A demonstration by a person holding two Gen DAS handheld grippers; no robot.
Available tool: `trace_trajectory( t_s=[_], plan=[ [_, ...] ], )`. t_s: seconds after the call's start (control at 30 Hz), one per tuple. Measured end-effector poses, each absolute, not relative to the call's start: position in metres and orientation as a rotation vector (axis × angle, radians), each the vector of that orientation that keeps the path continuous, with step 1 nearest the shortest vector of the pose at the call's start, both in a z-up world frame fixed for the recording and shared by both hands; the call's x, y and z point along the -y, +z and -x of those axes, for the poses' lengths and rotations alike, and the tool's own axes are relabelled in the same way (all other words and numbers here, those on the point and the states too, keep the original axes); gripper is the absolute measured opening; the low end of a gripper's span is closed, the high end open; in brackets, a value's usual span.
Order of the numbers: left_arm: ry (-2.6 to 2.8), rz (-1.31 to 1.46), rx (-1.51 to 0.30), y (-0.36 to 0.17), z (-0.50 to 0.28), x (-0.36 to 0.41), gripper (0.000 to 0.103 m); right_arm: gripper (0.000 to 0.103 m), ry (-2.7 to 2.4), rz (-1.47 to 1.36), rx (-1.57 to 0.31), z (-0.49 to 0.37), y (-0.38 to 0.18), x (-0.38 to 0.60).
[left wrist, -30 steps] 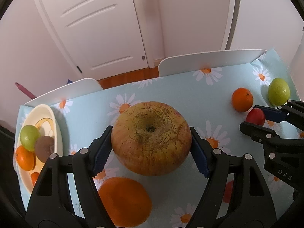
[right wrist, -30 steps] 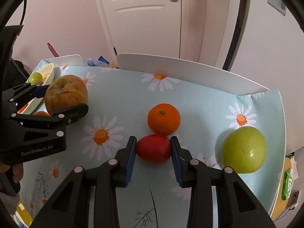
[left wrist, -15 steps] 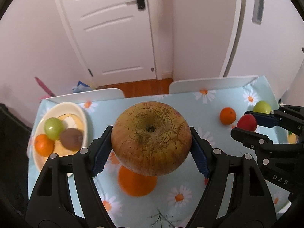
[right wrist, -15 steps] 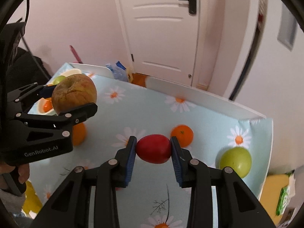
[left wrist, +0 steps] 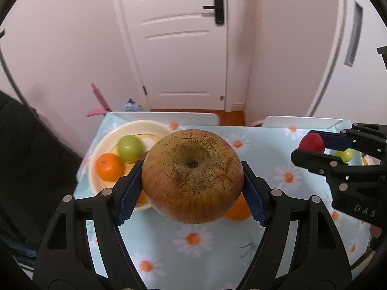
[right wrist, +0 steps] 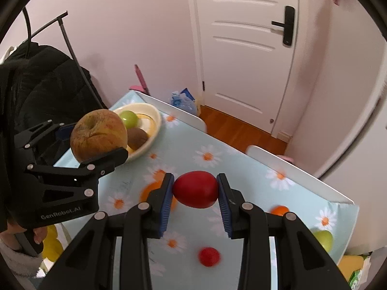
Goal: Organize fruits
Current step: 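Carry the large apple with the left tool into the cream bowl and release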
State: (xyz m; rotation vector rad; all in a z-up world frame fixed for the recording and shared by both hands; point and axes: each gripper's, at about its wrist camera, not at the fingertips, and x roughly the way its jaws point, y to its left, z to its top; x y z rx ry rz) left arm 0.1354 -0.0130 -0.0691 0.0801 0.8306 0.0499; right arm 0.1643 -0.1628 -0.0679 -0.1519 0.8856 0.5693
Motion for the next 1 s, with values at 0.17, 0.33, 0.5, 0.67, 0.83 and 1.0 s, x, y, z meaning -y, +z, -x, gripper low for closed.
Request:
trace_trajectory(
  t_s=[0.17,0.33,0.5,0.67,0.83,1.0],
  plan=[
    [0.074,-0.072,-0.841,-0.07,-0.135,-0.029,0.08,0.033,0.583,0.142,-0.895,-0.166,-0.066,0.124],
    [0.078,-0.069,-0.853,-0.077,-0.142,-0.073,0.08,0.033,0.583,0.138,-0.906,-0.171,-0.067,0.088],
    [0.043,-0.091,-0.87,-0.094,-0.157,-0.1,0.08,0.033,0.556,0.124,-0.925,-0.178,-0.076,0.056],
    [-0.024,-0.143,-0.881,-0.112,-0.172,-0.109,0.08,0.033,0.517,0.103,-0.948,-0.185,-0.088,0.039],
    [-0.097,-0.176,-0.89,-0.128,-0.186,-0.105,0.08,0.033,0.465,0.079,-0.968,-0.194,-0.101,0.033],
    [-0.156,-0.203,-0.904,-0.143,-0.195,-0.097,0.08,0.033,0.413,0.059,-0.98,-0.199,-0.11,0.034]
  ],
)
